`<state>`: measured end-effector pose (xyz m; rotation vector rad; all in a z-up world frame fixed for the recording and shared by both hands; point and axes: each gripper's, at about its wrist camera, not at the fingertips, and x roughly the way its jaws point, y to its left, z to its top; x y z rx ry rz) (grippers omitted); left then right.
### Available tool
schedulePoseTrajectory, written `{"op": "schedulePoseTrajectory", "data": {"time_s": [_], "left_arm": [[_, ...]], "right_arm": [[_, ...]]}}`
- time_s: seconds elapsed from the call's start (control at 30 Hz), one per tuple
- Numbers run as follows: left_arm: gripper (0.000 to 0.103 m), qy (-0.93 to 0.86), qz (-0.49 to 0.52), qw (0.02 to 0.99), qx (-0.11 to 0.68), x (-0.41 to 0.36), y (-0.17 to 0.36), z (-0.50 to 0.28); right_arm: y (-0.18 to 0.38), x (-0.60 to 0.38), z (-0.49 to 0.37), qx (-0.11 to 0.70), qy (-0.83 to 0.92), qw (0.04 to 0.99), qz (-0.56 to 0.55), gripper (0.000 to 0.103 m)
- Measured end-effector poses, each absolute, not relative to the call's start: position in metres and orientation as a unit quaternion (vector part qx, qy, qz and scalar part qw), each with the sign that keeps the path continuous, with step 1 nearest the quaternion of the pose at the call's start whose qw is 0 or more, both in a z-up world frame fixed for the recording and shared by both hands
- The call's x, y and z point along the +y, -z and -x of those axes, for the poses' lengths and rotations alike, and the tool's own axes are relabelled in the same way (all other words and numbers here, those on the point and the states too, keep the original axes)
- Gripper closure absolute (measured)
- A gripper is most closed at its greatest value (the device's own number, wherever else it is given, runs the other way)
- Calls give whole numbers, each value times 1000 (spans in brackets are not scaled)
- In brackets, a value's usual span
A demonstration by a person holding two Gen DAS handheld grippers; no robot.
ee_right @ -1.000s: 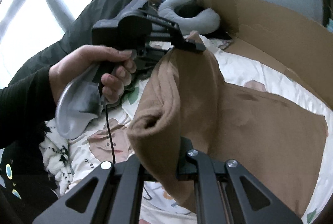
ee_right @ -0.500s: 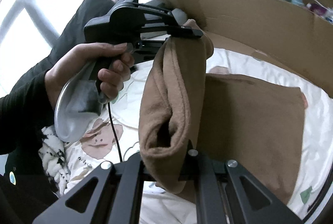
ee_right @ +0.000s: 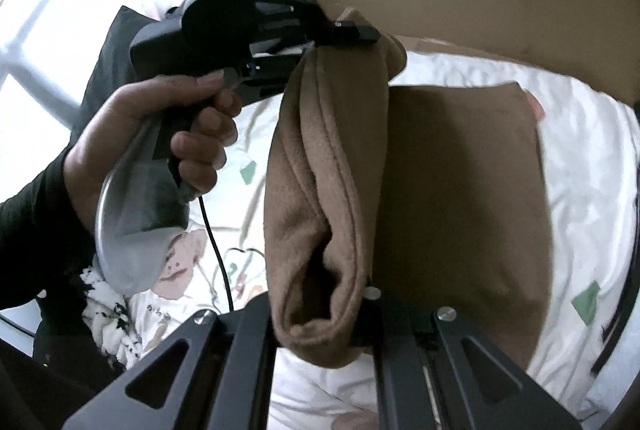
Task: Fold clothes
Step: 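Lift the brown shirt with both grippers and carry it across the bed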
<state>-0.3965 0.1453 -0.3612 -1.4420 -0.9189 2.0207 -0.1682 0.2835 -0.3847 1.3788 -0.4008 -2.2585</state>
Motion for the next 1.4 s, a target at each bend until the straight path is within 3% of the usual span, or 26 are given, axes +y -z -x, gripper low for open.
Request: {"op": "schedulePoseTrajectory", "data": {"time_s": [0.7, 1.2, 1.4], "left_arm": [[94, -738, 565, 261, -261, 239, 420, 401], [94, -744, 574, 245, -240, 259, 454, 401], [94, -752, 579, 233, -212, 270, 455, 402]], "right_arm": [[447, 356, 146, -197, 787, 163, -561, 97], [475, 405, 117, -271, 760, 131, -576, 86], [484, 414, 113, -300, 750, 127, -576, 99]]}}
